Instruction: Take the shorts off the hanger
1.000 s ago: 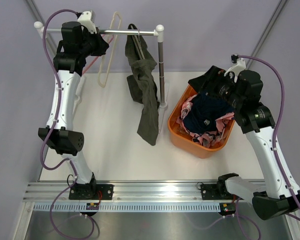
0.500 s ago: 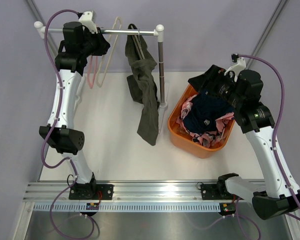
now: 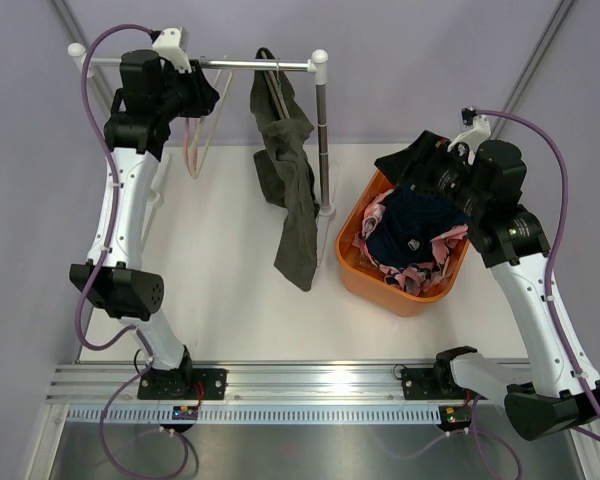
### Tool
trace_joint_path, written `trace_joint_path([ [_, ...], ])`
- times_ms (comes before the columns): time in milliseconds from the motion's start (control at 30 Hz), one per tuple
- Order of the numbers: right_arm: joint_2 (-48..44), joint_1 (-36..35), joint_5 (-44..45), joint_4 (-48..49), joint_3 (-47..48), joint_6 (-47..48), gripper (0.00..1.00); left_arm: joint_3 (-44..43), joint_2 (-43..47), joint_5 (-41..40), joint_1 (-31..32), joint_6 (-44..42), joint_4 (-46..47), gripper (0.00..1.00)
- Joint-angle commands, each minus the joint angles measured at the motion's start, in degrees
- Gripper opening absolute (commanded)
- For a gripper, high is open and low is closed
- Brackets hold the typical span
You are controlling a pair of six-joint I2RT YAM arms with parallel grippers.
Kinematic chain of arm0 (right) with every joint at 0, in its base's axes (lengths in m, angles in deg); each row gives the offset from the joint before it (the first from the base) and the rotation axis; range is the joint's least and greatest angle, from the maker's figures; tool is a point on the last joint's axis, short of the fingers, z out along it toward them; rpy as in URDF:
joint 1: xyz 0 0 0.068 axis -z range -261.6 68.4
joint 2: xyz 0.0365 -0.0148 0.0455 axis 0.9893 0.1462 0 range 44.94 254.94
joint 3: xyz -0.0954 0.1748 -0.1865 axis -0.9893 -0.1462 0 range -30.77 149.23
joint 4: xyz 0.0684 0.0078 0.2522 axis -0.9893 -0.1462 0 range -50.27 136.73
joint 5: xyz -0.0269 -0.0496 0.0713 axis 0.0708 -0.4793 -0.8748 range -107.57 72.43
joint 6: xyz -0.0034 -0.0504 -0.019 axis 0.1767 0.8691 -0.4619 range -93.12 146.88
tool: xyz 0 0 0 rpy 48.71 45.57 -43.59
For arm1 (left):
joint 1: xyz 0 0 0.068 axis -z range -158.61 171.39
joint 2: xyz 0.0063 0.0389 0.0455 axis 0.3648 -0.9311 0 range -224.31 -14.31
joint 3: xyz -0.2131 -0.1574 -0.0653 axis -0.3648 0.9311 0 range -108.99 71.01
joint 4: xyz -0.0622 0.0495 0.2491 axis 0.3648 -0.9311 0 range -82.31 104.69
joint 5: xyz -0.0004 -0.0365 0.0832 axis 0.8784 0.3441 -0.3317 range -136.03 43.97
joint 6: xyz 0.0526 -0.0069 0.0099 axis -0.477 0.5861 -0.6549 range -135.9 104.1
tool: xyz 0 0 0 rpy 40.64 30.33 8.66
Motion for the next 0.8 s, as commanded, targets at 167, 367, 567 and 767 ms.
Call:
trace_joint_path([
  [167,-1.61,-0.81,-0.65,1.15,-0.49,0.16,0.9,6.18,13.14,-2.59,0.0,-0.19,7.84,0.41],
  [367,-1.87,-0.9,-0.3,1.24,-0.75,0.07,0.9,7.15,16.84,-2.24,0.52,0.69,7.22,0.43],
  [567,-2.14,-0.99,-0.12,1.06,-1.28,-0.01,0.9,11.72,23.0,-1.98,2.28,4.99,9.68,0.47],
  [767,-2.05,-1.34,-0.3,1.15,-1.19,-0.01,0.89,13.83,22.92,-7.77,16.15,4.74,11.09,0.5],
])
